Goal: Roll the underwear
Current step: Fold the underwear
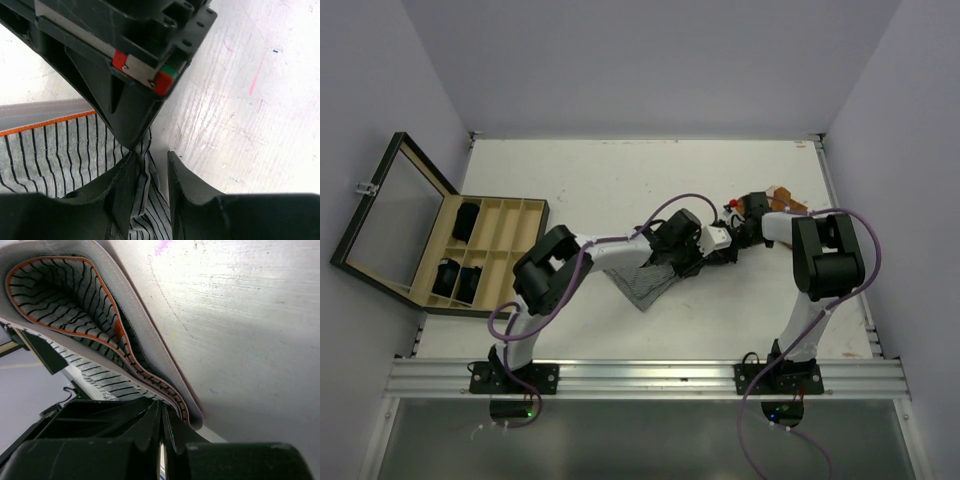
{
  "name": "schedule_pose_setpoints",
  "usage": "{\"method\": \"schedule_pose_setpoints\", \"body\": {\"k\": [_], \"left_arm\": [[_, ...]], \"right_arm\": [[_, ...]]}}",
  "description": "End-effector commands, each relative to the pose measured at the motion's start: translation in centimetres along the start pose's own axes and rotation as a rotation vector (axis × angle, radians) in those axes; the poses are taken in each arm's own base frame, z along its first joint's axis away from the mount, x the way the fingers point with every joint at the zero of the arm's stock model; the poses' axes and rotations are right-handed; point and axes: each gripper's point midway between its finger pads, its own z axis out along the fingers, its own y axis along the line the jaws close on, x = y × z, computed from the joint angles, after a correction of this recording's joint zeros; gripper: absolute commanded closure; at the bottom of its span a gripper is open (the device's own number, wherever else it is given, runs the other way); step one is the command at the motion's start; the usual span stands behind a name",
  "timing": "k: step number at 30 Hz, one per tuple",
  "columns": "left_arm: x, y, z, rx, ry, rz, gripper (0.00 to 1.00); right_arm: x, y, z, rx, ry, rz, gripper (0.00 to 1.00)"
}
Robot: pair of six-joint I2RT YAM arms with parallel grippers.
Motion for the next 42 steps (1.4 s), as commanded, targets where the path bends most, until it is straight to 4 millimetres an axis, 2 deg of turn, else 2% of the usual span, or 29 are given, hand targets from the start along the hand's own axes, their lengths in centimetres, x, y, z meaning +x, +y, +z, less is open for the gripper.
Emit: {"method": "schedule_pose_setpoints", "body": {"k": [1, 2, 4, 7, 11, 12, 13, 15, 17, 18, 22, 32, 42], "left_arm": [[-1.6, -0.2, -2.1, 0.0, -0.046, 0.012, 0.65], [-2.9, -0.5, -3.6, 0.002, -0.082, 0.029, 0.64], [-3.9, -1.0, -5.6, 0.003, -0.12, 0.051, 0.64], [-6.3, -2.0, -10.9, -0.004, -0.174, 0.094, 0.63], [-3.0, -2.0, -14.3, -0.034, -0.064, 0.169, 0.61], [-0.7, -2.2, -14.4, -0.027, -0.006, 0.174, 0.61], [0.2, -2.4, -14.9, -0.021, 0.017, 0.185, 0.62], [4.0, -2.3, -14.9, -0.032, 0.099, 0.18, 0.63], [5.4, -1.8, -15.1, -0.066, 0.118, 0.189, 0.64], [6.8, -1.8, -14.9, -0.074, 0.146, 0.183, 0.65], [8.5, -0.9, -14.3, -0.115, 0.189, 0.185, 0.7], [9.4, -0.8, -12.2, -0.092, 0.203, 0.202, 0.73], [10.6, -0.9, -10.6, -0.07, 0.238, 0.187, 0.68]], "right_arm": [[-1.5, -1.4, 1.0, 0.061, -0.035, -0.018, 0.94], [-1.4, -1.9, 1.2, 0.079, -0.032, -0.013, 0.95], [-1.2, -2.4, 1.4, 0.09, -0.021, -0.012, 0.95], [-1.2, -2.6, 1.4, 0.099, -0.023, -0.014, 0.95], [-1.1, -2.6, 1.4, 0.103, -0.018, -0.016, 0.95], [-1.2, -2.6, 1.4, 0.102, -0.017, -0.017, 0.96], [-1.0, -2.6, 1.4, 0.099, -0.012, -0.016, 0.96], [-1.0, -2.6, 1.4, 0.099, -0.01, -0.019, 0.96], [-1.1, -2.5, 1.3, 0.099, -0.013, -0.021, 0.96], [-1.0, -2.5, 1.3, 0.099, -0.012, -0.02, 0.96], [-1.1, -2.5, 1.2, 0.101, -0.011, -0.023, 0.96], [-1.1, -2.7, 1.2, 0.115, -0.014, -0.025, 0.95], [-1.0, -2.9, 1.4, 0.117, -0.006, -0.022, 0.95]]}}
